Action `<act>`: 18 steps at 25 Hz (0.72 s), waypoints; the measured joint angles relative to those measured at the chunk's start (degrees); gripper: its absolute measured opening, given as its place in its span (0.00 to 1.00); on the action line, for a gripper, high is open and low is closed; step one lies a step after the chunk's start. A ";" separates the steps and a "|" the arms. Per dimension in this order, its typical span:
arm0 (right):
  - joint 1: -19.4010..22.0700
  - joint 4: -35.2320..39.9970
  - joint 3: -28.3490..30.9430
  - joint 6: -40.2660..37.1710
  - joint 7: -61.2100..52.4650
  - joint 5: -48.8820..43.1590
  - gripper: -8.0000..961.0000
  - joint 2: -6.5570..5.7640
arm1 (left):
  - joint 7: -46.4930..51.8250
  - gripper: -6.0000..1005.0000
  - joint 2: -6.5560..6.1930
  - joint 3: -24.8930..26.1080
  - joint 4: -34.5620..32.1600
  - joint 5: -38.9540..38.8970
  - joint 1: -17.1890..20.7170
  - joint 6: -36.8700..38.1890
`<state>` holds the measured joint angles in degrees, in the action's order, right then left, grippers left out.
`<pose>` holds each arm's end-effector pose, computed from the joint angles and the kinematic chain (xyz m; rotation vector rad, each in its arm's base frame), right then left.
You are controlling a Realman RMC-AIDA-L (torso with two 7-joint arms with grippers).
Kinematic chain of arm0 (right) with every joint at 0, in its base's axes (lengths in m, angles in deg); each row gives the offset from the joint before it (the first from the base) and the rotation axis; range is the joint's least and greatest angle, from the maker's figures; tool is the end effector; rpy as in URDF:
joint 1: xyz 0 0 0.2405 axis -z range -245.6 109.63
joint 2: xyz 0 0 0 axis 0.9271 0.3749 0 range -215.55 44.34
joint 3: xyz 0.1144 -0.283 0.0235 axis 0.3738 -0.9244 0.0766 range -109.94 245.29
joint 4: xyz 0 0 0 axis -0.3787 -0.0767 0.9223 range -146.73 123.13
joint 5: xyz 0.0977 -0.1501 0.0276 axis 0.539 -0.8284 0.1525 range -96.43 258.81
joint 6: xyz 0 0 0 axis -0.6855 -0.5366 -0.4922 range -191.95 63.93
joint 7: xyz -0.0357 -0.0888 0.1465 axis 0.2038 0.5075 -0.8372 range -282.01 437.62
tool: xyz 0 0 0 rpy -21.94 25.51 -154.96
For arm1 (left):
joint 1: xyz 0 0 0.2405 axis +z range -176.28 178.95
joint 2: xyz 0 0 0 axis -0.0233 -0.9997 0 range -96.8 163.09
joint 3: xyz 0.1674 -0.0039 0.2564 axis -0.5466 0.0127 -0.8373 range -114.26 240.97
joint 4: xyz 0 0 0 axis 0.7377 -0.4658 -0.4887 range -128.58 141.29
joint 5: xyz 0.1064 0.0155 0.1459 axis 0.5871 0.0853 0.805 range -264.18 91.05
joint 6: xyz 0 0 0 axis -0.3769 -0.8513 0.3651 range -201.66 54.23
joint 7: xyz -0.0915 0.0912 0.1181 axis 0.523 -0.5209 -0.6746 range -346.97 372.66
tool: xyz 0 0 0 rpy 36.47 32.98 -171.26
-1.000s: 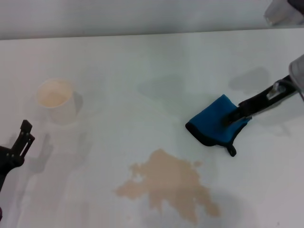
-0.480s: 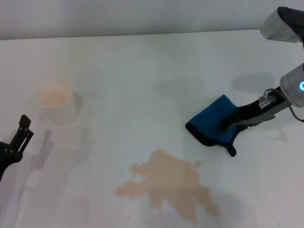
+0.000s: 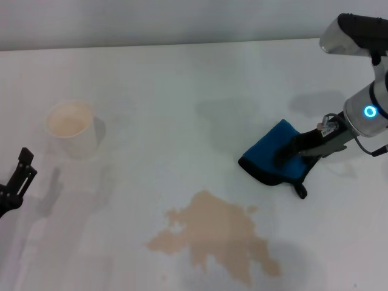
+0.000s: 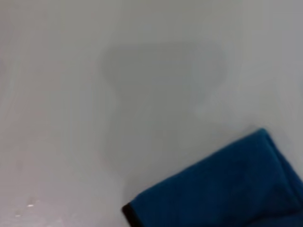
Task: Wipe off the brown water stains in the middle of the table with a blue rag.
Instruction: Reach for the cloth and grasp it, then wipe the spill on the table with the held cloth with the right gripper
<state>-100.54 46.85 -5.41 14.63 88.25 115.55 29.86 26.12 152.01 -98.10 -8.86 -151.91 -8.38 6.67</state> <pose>0.3164 0.3608 -0.0460 -2.0716 1.7274 -0.3083 -0.3591 0.2526 -0.0561 -1.6535 -0.6867 -0.8515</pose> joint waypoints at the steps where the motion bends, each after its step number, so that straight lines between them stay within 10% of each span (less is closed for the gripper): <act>1: -0.09 0.01 -0.63 -0.27 -0.75 -0.51 0.81 0.02 | 0.00 0.89 -0.02 0.00 0.09 0.01 0.02 0.05; 18: -1.07 2.00 -8.74 -2.82 -6.00 -3.75 0.77 0.10 | 4.11 0.89 -0.11 -0.41 2.75 0.13 -0.34 1.55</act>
<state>-101.61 48.85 -14.15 11.81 82.26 111.79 29.97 30.23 151.90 -98.51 -6.11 -151.78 -8.72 8.22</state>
